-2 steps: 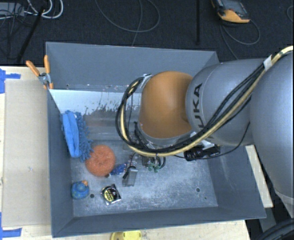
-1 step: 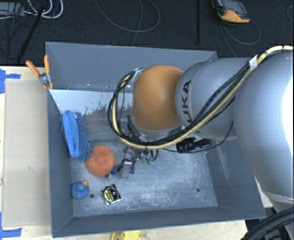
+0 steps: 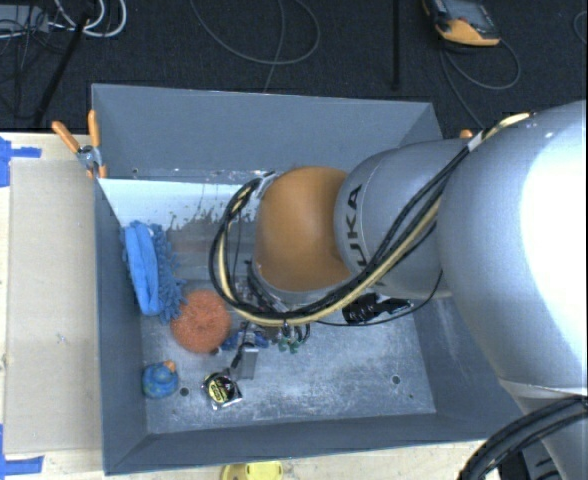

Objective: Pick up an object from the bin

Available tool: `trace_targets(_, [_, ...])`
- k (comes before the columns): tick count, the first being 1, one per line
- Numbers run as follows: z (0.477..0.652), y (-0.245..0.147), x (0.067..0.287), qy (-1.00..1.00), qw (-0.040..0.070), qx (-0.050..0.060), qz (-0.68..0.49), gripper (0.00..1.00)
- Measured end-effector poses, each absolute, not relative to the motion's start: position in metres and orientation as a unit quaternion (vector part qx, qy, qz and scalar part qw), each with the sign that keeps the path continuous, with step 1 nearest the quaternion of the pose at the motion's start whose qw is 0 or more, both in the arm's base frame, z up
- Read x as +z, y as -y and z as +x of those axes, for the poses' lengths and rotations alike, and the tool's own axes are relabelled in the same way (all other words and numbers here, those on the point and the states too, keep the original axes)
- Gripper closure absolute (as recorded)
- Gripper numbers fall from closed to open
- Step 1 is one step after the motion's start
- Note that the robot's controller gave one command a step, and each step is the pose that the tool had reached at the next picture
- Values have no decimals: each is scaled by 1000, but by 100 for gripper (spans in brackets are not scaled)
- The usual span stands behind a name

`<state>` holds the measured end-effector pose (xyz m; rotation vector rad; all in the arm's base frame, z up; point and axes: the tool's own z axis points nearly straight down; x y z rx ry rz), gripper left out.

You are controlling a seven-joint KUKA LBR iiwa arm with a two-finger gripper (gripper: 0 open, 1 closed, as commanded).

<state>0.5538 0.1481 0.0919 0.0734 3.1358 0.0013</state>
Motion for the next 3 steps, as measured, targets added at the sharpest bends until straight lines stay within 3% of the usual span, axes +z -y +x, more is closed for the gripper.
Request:
trace_targets(1, [587, -160, 75, -1000, 0, 0, 17, 100])
trace_targets(2, [587, -160, 75, -1000, 0, 0, 17, 100])
trace_targets(3, [604, -157, 237, -1000, 3, 1, 27, 100])
